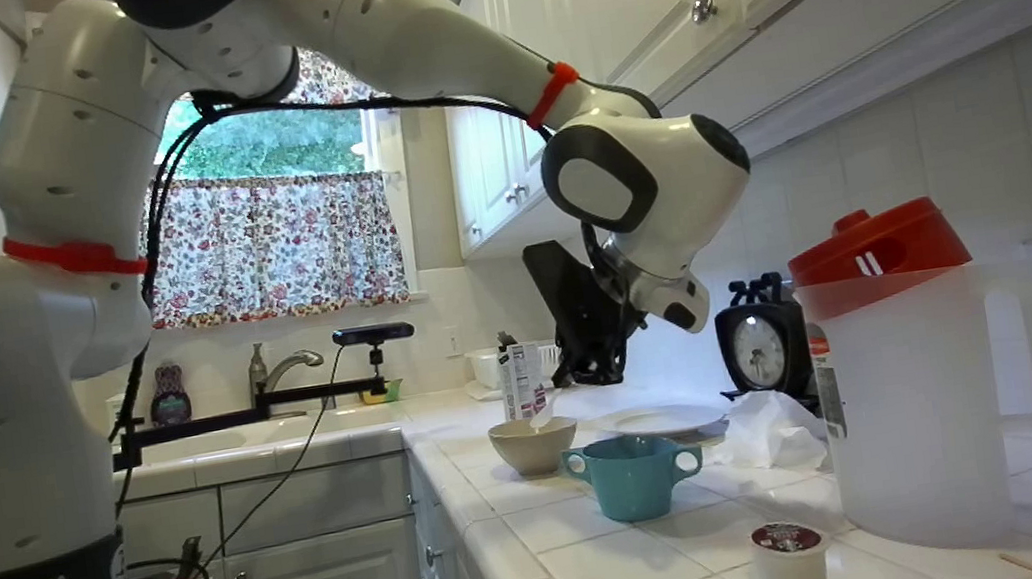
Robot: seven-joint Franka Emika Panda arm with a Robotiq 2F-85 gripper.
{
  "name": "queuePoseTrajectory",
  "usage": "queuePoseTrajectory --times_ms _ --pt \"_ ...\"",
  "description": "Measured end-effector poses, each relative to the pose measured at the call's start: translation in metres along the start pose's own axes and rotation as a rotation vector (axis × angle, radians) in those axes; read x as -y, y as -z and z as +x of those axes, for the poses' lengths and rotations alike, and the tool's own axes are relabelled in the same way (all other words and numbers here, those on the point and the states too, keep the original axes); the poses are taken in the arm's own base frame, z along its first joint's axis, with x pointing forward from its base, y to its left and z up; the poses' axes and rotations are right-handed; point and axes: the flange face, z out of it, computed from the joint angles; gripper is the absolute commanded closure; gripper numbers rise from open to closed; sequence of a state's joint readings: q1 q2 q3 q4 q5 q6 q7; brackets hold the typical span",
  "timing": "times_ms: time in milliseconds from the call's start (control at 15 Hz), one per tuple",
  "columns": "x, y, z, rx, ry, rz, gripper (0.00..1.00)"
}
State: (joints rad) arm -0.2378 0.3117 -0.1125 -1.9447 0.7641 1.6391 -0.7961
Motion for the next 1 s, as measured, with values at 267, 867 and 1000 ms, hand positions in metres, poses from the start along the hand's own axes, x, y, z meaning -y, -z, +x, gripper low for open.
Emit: queuePoseTrajectory --times_ms 267,867,1000 --pt "-0.003 0.007 -0.004 -0.024 0.02 0.026 0.99" --pt "-0.004 0.014 -0.011 -0.047 0.05 0.111 0.99" --pt "-0.004 0.016 -0.012 -0.058 0.061 0.13 0.99"
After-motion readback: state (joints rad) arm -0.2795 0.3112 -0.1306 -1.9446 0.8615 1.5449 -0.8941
